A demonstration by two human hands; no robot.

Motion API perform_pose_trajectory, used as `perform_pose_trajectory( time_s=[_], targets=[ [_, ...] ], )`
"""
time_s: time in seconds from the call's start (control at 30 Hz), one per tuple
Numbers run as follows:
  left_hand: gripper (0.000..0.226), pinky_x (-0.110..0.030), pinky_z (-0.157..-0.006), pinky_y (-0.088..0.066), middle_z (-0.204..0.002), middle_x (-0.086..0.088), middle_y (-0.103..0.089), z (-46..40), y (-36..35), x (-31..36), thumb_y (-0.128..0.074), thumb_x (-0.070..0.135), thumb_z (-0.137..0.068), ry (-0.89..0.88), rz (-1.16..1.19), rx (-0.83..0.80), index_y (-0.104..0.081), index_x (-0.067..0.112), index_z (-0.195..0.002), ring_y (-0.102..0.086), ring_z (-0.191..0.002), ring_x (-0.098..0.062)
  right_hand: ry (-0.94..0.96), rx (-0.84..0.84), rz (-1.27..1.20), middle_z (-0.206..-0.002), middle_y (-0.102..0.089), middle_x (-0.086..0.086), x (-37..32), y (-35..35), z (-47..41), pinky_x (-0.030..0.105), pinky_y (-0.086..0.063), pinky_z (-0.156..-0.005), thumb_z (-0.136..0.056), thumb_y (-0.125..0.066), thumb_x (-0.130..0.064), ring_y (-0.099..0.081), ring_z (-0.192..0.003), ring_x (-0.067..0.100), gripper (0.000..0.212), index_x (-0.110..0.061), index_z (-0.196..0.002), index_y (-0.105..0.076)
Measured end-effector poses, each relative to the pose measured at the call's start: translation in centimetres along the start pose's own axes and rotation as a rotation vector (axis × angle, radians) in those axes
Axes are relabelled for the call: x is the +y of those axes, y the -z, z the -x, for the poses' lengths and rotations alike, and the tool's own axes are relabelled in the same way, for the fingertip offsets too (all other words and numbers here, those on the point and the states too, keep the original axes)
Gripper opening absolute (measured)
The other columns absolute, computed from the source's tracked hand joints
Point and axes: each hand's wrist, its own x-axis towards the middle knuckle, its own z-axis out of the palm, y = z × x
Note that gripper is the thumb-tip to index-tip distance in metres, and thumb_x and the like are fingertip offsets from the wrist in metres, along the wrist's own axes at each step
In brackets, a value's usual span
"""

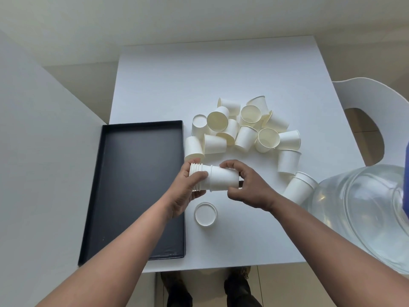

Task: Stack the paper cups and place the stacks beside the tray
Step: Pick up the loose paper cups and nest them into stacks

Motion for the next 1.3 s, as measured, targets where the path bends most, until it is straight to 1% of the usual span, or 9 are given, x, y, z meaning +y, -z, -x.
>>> perform_pose_trajectory(
  time_s=[0.2,0.3,0.4,0.47,0.53,0.73,0.97,1.17,1.3],
  targets=[
    [0.060,-0.036,-0.094,-0.050,-0.126,-0.002,-0.057,0.3,-1.2,-0.6,-0.070,0.038,-0.084,0.058,0.034,-0.107,-0.045,0.036,-0.137,-0.059,-0.103,-0.022,0.047,-0.027,0.095,-0.135,-0.045,-0.007,-0.5,-1.5,0.1,0.013,-0.045,-0.069,-0.069,-0.059,-0.019,-0.055,-0.099,0.011,0.073,-0.035,-0.139,-0.046],
    [0.051,-0.033,-0.087,-0.052,-0.123,-0.003,-0.055,0.4,-1.0,-0.9,-0.071,0.037,-0.082,0.038,-0.004,-0.082,-0.049,0.036,-0.128,-0.059,-0.097,-0.021,0.012,-0.036,-0.002,-0.145,-0.043,-0.007,-0.1,-0.9,0.3,0.021,-0.050,-0.084,-0.072,-0.054,-0.020,-0.053,-0.117,0.011,0.077,-0.033,-0.147,-0.041],
    [0.046,-0.030,-0.082,-0.052,-0.122,0.000,-0.055,0.3,-0.9,-1.2,-0.071,0.037,-0.081,0.008,-0.018,-0.025,-0.051,0.037,-0.122,-0.058,-0.094,-0.020,-0.028,0.379,0.131,-0.144,-0.048,-0.004,0.7,0.7,0.6,0.041,-0.042,-0.110,-0.078,-0.055,-0.028,-0.047,-0.132,0.022,0.067,-0.021,-0.144,-0.050],
    [0.046,-0.031,-0.084,-0.051,-0.122,0.002,-0.055,0.3,-1.0,-1.4,-0.071,0.037,-0.080,-0.001,-0.023,-0.002,-0.051,0.037,-0.121,-0.058,-0.097,-0.020,-0.125,0.734,0.404,-0.147,-0.048,0.005,1.8,2.1,1.0,0.044,-0.038,-0.111,-0.085,-0.061,-0.030,-0.042,-0.135,0.030,0.060,-0.014,-0.142,-0.051],
    [0.045,-0.031,-0.084,-0.051,-0.122,0.003,-0.056,0.2,-1.0,-1.5,-0.071,0.037,-0.080,-0.009,-0.022,0.011,-0.051,0.037,-0.120,-0.058,-0.097,-0.019,-0.291,0.846,0.588,-0.158,-0.033,0.007,3.3,3.0,1.6,0.048,-0.031,-0.112,-0.087,-0.064,-0.028,-0.028,-0.144,0.033,0.064,-0.016,-0.146,-0.044],
    [0.048,-0.033,-0.085,-0.050,-0.124,0.002,-0.056,0.1,-1.4,-1.7,-0.073,0.036,-0.082,-0.027,-0.015,0.044,-0.050,0.035,-0.124,-0.059,-0.099,-0.019,-0.537,0.724,0.740,-0.169,0.011,0.005,6.9,2.9,2.4,0.054,-0.022,-0.115,-0.094,-0.057,-0.023,0.011,-0.154,0.031,0.073,-0.025,-0.157,-0.019],
    [0.052,-0.032,-0.083,-0.051,-0.123,0.002,-0.058,0.5,-1.2,-1.7,-0.073,0.040,-0.078,-0.026,-0.013,0.064,-0.050,0.034,-0.125,-0.059,-0.099,-0.019,-0.489,0.751,0.777,-0.160,-0.010,0.002,8.8,2.6,3.6,0.051,-0.052,-0.092,-0.092,-0.069,-0.023,-0.005,-0.149,0.032,0.069,-0.020,-0.150,-0.032],
    [0.053,-0.031,-0.080,-0.052,-0.124,0.001,-0.058,0.8,-1.2,-1.8,-0.074,0.040,-0.078,-0.026,-0.005,0.075,-0.051,0.034,-0.125,-0.060,-0.097,-0.019,-0.465,0.759,0.725,-0.154,-0.012,0.005,9.6,2.3,4.3,0.050,-0.056,-0.085,-0.087,-0.078,-0.032,-0.012,-0.142,0.037,0.068,-0.016,-0.144,-0.043],
    [0.051,-0.031,-0.080,-0.052,-0.123,0.000,-0.059,1.1,-1.1,-1.6,-0.074,0.041,-0.078,-0.030,-0.008,0.077,-0.052,0.035,-0.123,-0.060,-0.096,-0.019,-0.419,0.811,0.632,-0.163,-0.003,0.007,9.9,2.0,4.5,0.050,-0.056,-0.084,-0.088,-0.071,-0.015,-0.006,-0.148,0.036,0.053,-0.016,-0.135,-0.048]
  ],
)
